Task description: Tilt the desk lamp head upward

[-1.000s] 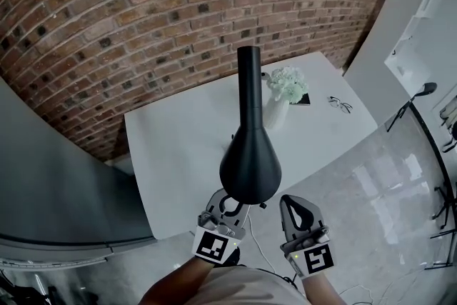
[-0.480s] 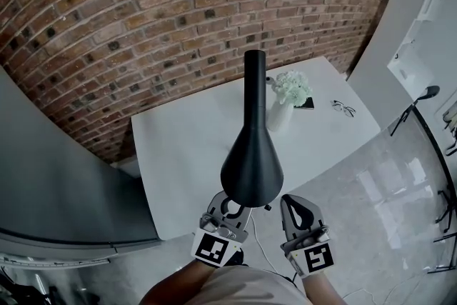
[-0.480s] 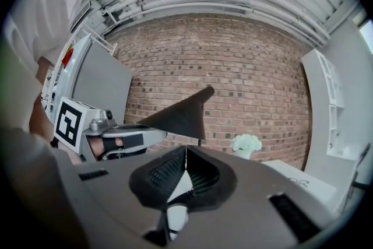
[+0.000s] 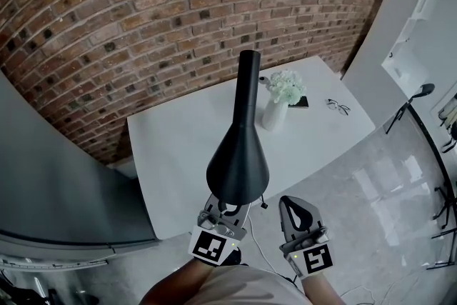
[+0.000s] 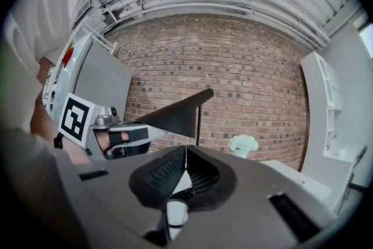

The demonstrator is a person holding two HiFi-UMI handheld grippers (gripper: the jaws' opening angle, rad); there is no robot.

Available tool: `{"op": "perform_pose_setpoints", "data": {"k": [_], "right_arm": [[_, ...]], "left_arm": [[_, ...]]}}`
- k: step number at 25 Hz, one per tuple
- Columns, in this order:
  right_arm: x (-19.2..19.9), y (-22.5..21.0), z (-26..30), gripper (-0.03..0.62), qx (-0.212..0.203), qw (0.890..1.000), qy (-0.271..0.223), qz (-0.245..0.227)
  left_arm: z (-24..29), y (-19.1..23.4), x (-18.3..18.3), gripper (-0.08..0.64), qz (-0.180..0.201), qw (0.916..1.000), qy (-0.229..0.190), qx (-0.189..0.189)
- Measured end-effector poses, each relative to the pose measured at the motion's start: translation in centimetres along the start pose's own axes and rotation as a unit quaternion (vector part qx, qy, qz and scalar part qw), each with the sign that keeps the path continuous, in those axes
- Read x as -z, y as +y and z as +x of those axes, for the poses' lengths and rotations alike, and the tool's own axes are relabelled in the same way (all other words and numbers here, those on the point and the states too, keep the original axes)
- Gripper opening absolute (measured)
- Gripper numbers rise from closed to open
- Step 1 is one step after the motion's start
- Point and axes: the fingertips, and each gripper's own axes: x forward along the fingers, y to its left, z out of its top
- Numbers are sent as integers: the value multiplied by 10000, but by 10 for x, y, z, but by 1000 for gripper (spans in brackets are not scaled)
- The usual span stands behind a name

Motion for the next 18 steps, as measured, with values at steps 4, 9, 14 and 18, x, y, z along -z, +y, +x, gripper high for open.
{"op": "perform_pose_setpoints", "data": {"k": [4, 9, 14, 18], "right_arm": [[4, 0, -3, 17, 0, 10000, -6, 8], [1, 0, 0, 17, 18, 9999, -90, 55], [-4, 1, 2, 17, -16, 9999, -136, 14], [-3, 4, 0, 17, -55, 9999, -138, 4]], "left_arm": [[1, -2, -2, 6, -20, 10000, -67, -10], [-3, -4, -2, 6, -37, 10000, -18, 35], [-3, -9, -11, 6, 185, 9998, -16, 120], [-3, -15, -20, 6, 718, 9970, 106, 281]]}}
